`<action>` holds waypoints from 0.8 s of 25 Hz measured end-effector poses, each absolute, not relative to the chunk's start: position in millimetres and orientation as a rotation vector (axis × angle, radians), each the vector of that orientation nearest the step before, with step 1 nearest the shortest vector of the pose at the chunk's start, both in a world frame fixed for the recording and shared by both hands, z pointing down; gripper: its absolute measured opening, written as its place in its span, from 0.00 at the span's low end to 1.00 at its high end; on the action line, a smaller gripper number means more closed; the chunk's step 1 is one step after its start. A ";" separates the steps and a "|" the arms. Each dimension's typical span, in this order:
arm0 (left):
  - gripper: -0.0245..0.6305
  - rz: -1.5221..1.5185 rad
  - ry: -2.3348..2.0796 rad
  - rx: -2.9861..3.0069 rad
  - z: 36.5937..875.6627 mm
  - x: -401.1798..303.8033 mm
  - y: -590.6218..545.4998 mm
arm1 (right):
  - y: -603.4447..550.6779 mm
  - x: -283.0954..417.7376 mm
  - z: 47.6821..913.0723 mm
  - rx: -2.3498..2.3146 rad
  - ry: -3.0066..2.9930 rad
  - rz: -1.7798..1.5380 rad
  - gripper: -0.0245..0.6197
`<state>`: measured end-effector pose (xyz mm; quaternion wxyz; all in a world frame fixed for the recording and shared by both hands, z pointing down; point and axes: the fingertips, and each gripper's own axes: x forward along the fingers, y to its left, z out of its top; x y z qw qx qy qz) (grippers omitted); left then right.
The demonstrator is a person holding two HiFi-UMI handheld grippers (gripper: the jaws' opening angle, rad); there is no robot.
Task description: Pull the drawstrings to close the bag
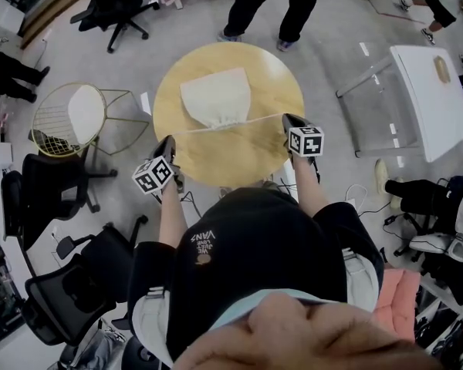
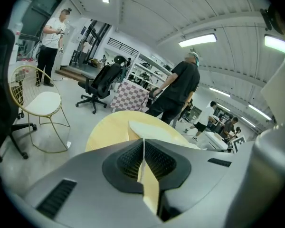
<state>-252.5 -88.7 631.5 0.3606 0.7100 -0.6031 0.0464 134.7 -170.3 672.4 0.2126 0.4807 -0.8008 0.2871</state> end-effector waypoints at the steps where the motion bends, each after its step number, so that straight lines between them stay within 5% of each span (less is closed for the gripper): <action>1: 0.06 0.123 -1.547 1.828 634.4 -249.7 -88.0 | -170.2 136.0 674.1 1.337 -2.217 0.800 0.05; 20: 0.06 0.273 -1.524 1.795 681.7 -235.2 -61.3 | -150.6 142.1 702.9 1.354 -2.154 0.831 0.05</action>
